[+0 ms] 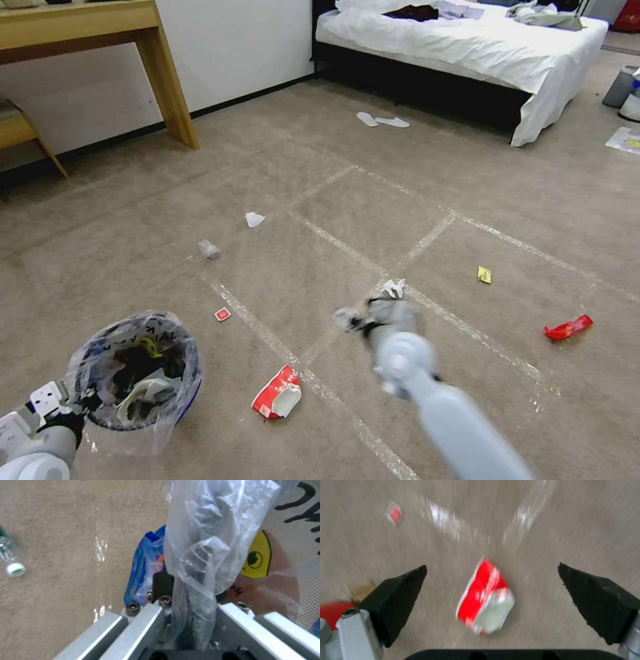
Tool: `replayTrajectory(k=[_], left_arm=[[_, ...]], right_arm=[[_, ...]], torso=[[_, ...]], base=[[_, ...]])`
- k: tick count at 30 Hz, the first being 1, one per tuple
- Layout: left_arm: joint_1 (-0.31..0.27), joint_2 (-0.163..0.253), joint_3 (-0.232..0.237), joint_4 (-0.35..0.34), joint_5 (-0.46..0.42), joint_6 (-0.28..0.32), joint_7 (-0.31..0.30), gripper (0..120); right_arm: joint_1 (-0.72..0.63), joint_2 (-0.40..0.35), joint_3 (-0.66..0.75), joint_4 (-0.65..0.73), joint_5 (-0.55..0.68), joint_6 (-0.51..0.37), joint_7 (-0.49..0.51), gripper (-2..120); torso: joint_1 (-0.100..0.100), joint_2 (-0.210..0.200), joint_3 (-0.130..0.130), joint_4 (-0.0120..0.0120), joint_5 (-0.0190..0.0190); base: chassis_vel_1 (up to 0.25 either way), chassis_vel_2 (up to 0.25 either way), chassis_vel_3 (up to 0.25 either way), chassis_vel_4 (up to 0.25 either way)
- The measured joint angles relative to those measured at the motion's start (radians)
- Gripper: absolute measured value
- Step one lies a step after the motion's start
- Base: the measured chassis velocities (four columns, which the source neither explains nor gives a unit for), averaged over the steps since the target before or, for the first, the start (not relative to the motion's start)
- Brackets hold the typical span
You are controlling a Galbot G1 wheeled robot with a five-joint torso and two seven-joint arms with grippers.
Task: Pick up the trash bin and place the garbage on the floor into it.
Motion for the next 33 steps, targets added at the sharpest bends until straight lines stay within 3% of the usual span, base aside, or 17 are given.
replayTrajectory(k=[6,15,26,33], left_arm=[[0.003,-0.027,-0.008,0.009,0.034,-0.008,0.000,0],[-0.009,-0.043,-0.008,0.037,0.060,-0.020,0.006,0],[-0.004,-0.038,-0.007,0.049,0.063,-0.028,0.008,0],[-0.003,-0.033,-0.007,0.054,0.062,-0.031,0.008,0]], right_arm=[[0.020,0.111,-0.052,-0.204,-0.023,-0.040,0.010,100],[0.020,0.215,-0.043,-0.373,-0.070,-0.059,-0.006,100],[0.023,0.221,-0.012,-0.514,-0.165,-0.020,-0.065,100],[0.024,0.219,-0.015,-0.531,-0.209,-0.001,-0.108,100]], torso=[[0.000,0.000,0.000,-0.0001,0.0000],[0.000,0.000,0.000,0.0002,0.0002],[0.000,0.000,0.000,0.0000,0.0002],[0.000,0.000,0.000,0.0000,0.0002]], base=[[0.000,0.000,0.000,0.000],[0.000,0.000,0.000,0.000],[0.000,0.000,0.000,0.000],[0.000,0.000,0.000,0.000]])
